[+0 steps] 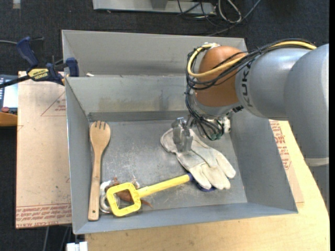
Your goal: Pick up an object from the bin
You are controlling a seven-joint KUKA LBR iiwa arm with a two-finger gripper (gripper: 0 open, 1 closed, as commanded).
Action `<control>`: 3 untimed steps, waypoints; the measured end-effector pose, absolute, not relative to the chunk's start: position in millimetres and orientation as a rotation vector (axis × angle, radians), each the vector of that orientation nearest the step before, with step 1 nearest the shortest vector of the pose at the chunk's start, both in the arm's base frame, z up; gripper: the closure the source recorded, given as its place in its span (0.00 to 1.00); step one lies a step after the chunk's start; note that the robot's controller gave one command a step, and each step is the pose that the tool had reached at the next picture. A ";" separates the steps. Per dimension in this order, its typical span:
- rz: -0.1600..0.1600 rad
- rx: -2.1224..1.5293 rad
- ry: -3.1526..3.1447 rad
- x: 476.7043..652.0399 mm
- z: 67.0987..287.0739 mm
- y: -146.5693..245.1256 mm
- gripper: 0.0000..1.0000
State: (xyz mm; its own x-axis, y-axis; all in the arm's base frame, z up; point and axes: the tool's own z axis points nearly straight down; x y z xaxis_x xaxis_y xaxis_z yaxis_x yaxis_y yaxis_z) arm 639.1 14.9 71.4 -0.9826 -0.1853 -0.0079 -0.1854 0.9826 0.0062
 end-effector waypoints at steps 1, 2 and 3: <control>0.007 -0.423 3.100 616.3 90.6 21.6 1.00; 0.008 -0.422 3.097 622.4 88.7 20.5 1.00; 0.009 -0.724 3.035 639.2 72.0 3.6 1.00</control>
Offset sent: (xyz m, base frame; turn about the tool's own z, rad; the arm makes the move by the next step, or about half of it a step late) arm 0.0072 -0.0017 -0.0014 -0.0398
